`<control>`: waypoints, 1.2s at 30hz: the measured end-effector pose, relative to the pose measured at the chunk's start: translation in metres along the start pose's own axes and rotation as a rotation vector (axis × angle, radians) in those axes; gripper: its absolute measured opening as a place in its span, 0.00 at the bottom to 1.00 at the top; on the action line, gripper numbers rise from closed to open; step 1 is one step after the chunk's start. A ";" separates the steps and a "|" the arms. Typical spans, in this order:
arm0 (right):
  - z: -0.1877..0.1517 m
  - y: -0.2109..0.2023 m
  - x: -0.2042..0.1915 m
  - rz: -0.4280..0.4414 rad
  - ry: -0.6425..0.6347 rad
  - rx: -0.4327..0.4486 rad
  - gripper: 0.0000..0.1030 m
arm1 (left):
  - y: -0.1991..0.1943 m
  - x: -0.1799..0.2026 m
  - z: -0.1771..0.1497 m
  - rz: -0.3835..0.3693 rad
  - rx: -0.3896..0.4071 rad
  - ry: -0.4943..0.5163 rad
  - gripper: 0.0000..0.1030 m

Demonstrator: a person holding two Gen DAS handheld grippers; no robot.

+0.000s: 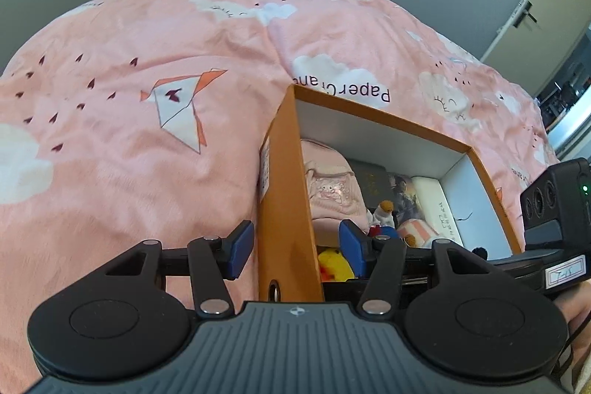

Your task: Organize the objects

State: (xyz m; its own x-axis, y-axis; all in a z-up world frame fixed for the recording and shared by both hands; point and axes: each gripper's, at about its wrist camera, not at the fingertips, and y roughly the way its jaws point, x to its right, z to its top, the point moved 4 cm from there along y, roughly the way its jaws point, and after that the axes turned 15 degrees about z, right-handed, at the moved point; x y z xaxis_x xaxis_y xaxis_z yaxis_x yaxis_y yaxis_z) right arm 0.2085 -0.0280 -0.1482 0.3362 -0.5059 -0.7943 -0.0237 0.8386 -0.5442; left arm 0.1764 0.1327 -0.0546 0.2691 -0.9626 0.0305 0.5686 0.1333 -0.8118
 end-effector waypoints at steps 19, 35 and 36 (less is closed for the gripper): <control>-0.052 -0.107 -0.075 -0.250 -0.366 0.367 0.57 | -0.085 0.040 -0.023 0.021 0.352 0.113 0.61; -0.143 -0.178 -0.115 -0.555 -0.639 0.757 0.98 | -0.132 0.068 -0.064 0.030 0.577 0.181 0.69; -0.148 -0.180 -0.115 -0.571 -0.641 0.770 0.99 | -0.132 0.068 -0.066 0.030 0.577 0.184 0.69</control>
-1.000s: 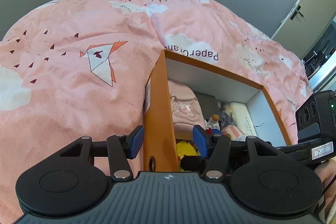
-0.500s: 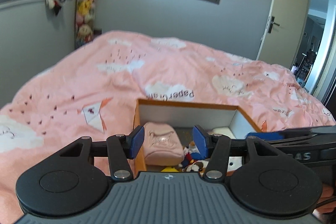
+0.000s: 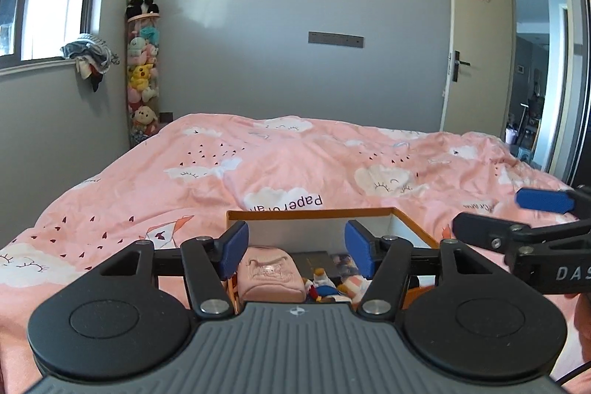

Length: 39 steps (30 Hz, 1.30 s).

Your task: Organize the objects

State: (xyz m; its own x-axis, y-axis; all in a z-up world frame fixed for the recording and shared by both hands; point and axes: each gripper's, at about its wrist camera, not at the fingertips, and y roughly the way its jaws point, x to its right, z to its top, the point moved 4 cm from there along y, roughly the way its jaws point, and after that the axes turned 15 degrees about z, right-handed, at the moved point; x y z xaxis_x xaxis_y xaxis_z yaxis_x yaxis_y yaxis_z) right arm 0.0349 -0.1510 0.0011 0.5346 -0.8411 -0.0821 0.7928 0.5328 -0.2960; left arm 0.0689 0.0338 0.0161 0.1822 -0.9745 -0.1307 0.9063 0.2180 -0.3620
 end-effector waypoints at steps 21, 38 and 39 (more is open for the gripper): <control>-0.053 -0.001 0.006 -0.101 0.074 -0.120 0.99 | 0.018 0.003 -0.055 0.083 -0.214 0.006 0.72; -0.068 0.016 0.013 -0.118 0.103 -0.195 0.99 | 0.028 0.004 -0.067 0.071 -0.268 0.010 0.72; -0.068 0.016 0.013 -0.118 0.103 -0.194 0.99 | 0.028 0.004 -0.067 0.070 -0.268 0.012 0.72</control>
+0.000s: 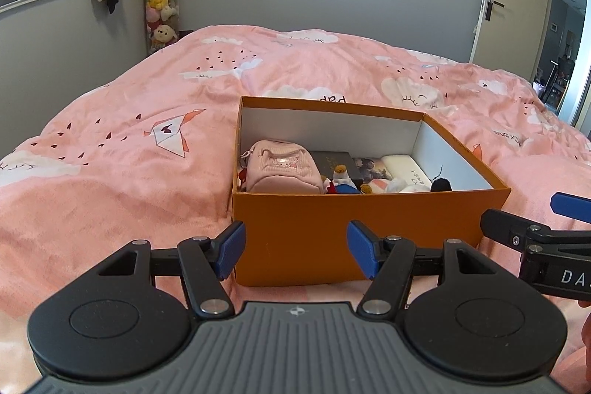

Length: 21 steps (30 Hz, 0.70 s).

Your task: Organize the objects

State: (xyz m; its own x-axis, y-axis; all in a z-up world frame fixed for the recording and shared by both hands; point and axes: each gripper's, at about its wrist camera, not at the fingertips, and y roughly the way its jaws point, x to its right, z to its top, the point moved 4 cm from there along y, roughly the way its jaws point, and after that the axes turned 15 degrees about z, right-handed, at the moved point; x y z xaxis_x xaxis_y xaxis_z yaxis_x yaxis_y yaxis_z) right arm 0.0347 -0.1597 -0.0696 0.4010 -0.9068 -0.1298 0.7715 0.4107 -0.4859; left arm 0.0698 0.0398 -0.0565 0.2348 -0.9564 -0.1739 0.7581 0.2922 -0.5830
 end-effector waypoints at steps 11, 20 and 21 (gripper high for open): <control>0.001 -0.004 0.000 -0.007 0.000 0.012 0.99 | 0.000 0.000 0.000 -0.001 -0.003 0.001 0.72; 0.001 -0.004 0.001 -0.007 0.004 0.008 0.99 | 0.000 -0.001 -0.001 -0.003 -0.006 0.005 0.72; 0.001 -0.004 0.001 -0.008 0.004 0.008 0.99 | 0.000 -0.002 -0.001 -0.003 -0.007 0.005 0.72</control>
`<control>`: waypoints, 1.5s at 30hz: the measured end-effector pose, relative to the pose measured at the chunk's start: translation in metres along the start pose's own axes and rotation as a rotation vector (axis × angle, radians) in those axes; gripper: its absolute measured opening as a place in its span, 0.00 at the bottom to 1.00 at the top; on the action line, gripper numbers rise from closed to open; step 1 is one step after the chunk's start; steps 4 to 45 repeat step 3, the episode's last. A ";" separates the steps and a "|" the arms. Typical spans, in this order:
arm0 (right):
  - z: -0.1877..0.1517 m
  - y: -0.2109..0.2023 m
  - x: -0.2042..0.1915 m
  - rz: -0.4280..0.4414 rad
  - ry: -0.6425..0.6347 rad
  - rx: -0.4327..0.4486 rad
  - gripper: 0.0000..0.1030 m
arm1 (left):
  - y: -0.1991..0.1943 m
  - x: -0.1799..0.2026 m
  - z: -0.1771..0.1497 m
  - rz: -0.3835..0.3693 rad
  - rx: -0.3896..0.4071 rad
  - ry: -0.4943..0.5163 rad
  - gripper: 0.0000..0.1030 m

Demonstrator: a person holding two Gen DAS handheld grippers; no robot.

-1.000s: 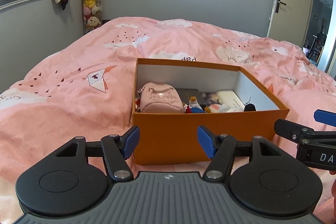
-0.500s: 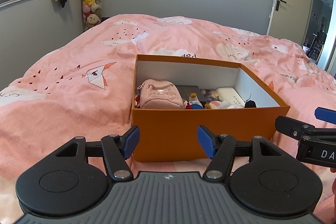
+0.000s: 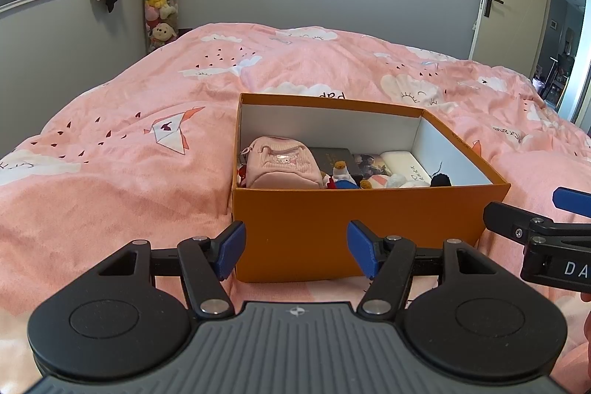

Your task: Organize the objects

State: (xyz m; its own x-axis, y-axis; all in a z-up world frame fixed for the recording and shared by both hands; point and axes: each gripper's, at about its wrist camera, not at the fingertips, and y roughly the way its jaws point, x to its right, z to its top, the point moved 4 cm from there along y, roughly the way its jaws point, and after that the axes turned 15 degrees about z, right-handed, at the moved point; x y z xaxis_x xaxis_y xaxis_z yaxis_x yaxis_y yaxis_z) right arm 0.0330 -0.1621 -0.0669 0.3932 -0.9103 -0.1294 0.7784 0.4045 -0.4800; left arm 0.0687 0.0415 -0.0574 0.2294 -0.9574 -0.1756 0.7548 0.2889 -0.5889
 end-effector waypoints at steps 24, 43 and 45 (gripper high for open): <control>0.000 0.000 0.000 0.000 0.001 0.001 0.99 | 0.000 0.000 0.000 0.000 0.000 0.001 0.72; 0.000 0.000 0.000 0.000 0.001 0.001 0.99 | 0.000 0.000 0.000 0.000 0.000 0.001 0.72; 0.000 0.000 0.000 0.000 0.001 0.001 0.99 | 0.000 0.000 0.000 0.000 0.000 0.001 0.72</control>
